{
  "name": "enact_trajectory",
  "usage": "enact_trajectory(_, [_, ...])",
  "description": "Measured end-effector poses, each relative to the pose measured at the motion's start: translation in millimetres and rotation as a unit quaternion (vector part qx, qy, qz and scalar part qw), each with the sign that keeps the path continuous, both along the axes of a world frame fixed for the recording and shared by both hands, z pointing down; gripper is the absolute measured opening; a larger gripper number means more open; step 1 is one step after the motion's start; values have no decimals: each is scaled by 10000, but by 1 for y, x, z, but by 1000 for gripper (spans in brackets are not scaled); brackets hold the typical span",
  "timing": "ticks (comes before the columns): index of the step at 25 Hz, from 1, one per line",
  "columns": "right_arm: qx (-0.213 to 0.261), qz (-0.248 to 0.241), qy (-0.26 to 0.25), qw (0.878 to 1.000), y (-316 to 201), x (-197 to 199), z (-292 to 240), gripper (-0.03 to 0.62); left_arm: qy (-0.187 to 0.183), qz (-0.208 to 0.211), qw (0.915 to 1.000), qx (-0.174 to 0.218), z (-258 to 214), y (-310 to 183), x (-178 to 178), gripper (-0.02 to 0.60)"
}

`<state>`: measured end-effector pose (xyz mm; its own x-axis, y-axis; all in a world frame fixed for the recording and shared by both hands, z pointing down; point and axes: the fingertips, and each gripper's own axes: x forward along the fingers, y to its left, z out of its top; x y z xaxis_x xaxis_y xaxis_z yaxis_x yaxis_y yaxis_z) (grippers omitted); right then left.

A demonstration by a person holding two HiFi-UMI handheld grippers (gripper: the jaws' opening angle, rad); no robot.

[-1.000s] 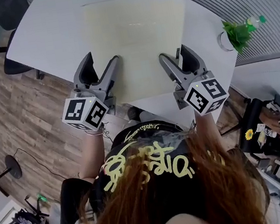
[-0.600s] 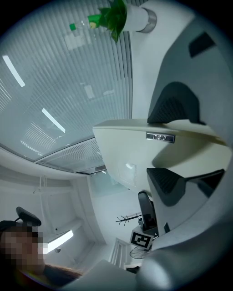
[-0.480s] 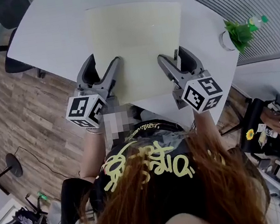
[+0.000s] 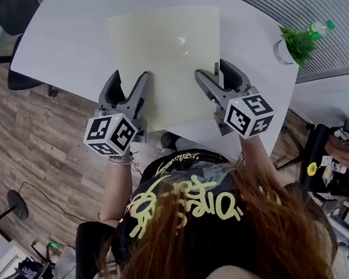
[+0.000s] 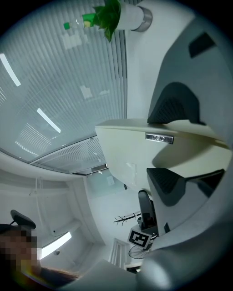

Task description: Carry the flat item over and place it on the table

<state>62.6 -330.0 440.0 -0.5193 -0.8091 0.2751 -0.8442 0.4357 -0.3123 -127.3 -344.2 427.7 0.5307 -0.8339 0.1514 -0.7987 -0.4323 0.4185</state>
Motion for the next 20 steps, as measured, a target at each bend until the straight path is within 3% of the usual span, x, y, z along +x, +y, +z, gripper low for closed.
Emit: enact_trajectory(20, [-306, -26, 108, 9995, -6, -3, 22, 308, -156, -143, 9980, -587, 28, -6, -3, 339])
